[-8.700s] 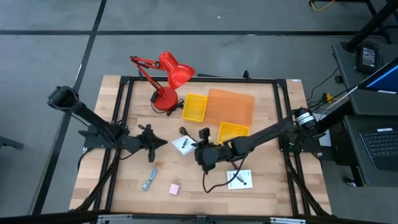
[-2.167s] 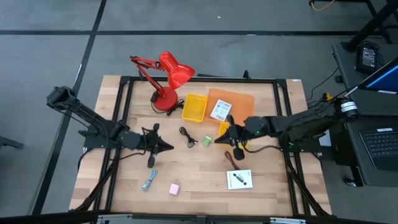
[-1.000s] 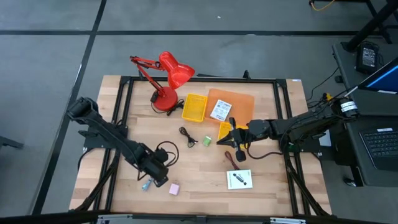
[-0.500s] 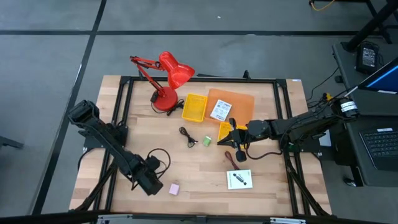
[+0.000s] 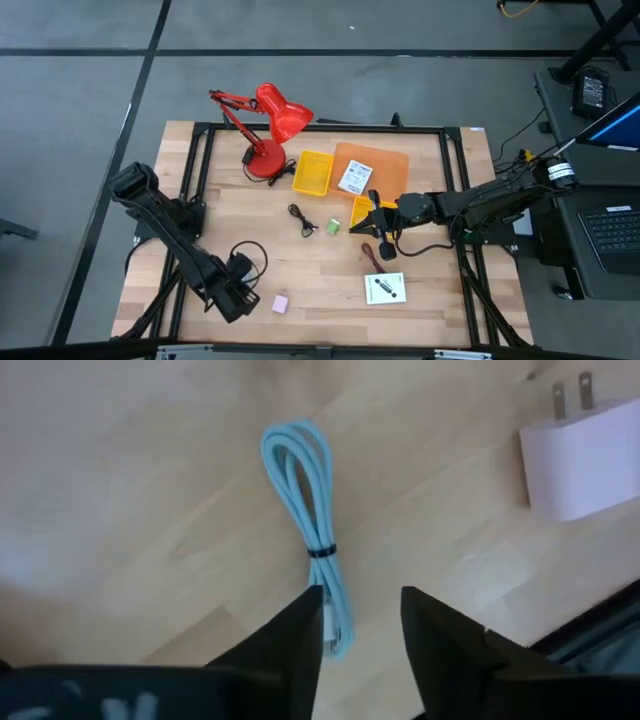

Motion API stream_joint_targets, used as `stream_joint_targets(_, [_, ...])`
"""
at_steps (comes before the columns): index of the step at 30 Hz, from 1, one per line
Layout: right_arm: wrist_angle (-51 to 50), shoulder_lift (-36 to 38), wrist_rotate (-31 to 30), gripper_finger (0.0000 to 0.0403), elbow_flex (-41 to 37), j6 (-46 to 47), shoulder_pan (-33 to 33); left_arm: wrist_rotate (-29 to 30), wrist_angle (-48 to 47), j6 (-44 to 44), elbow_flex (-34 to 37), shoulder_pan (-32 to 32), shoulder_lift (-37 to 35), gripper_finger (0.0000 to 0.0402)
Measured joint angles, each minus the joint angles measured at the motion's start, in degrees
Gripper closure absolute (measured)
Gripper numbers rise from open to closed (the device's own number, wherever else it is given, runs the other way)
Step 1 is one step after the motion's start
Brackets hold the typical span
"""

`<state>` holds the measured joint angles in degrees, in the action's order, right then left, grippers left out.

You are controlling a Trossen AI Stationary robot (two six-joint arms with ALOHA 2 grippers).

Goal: Pick and place items into bin
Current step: Put the blue cable into the left yellow basket

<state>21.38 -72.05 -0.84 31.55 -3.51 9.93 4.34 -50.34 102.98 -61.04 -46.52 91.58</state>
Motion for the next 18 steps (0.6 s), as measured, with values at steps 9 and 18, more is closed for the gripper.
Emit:
stream_joint_targets(9, [-0.3, 0.0, 0.0, 0.0402, 0.0, 0.0, 0.0, -1.2, 1.5, -0.2, 0.0, -0.3, 5.7, 0.0247])
stream_joint_targets(18, [-0.3, 0.0, 0.0, 0.0402, 0.0, 0.2, 0.0, -4.4, 4.0, -0.2, 0.0, -0.3, 7.5, 0.0247])
